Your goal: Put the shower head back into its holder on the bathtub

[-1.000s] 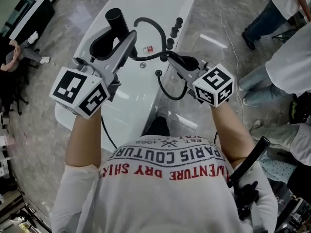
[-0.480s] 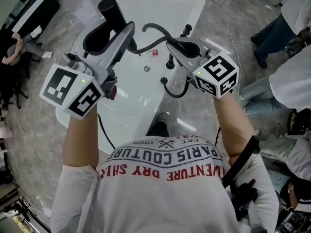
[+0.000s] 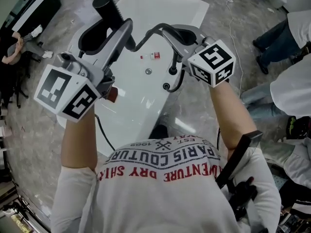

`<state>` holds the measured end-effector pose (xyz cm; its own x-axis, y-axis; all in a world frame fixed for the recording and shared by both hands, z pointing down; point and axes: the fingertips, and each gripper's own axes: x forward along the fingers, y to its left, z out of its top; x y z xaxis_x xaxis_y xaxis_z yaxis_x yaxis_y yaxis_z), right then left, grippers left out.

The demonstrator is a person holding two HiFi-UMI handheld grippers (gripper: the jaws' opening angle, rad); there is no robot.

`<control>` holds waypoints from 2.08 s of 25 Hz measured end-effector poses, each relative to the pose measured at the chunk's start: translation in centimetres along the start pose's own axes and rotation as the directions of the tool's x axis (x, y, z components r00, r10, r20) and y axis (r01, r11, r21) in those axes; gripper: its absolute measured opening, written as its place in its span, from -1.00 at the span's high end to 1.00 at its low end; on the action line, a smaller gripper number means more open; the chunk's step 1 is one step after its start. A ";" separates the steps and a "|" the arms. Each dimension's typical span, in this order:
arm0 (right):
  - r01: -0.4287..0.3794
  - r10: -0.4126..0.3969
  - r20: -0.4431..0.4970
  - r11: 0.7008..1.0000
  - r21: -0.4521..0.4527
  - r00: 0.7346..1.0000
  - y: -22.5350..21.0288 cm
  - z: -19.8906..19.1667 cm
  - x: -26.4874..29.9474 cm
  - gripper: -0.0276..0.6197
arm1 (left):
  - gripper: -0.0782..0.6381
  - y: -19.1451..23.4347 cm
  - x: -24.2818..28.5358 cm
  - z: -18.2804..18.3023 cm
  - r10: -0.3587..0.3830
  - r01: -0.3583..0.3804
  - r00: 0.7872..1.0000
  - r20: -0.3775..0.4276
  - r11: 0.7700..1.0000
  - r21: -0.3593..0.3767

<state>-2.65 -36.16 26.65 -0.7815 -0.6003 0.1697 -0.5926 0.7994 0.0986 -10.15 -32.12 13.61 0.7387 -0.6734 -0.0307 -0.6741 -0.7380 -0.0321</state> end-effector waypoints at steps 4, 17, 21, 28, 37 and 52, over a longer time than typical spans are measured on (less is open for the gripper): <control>0.016 -0.016 0.013 1.000 -0.016 1.000 -1.1 -0.5 1.0 0.91 | 0.39 0.4 0.2 -0.4 0.000 0.000 1.000 0.011 1.000 0.011; 0.097 -0.092 0.045 0.988 -0.121 0.995 -2.8 -2.5 4.6 0.90 | 0.39 1.9 1.0 -2.6 -0.013 0.013 1.000 0.004 1.000 -0.005; 0.095 -0.089 0.046 0.985 -0.143 0.995 -2.7 -3.5 5.8 0.90 | 0.39 2.6 1.0 -3.4 -0.006 0.006 1.000 -0.001 1.000 -0.019; 0.085 -0.086 -0.006 0.989 -0.119 0.996 -1.9 -7.5 6.0 0.90 | 0.39 3.2 0.4 -5.6 0.009 -0.011 1.000 -0.022 0.997 -0.078; 0.061 -0.061 -0.131 0.998 -0.006 0.989 -0.3 -14.4 5.5 0.90 | 0.39 3.9 0.5 -8.2 -0.003 -0.004 0.999 -0.045 0.991 -0.137; 0.045 0.002 -0.317 0.989 0.139 0.949 4.5 -25.3 1.7 0.90 | 0.39 0.3 0.6 -9.1 -0.041 0.036 0.999 -0.035 0.990 -0.140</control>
<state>-1.74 -33.00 52.17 -0.6806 -0.5607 0.4716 -0.6484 0.7606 -0.0314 -9.84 -33.16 22.72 0.7654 -0.6436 0.0058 -0.6404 -0.7606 0.1069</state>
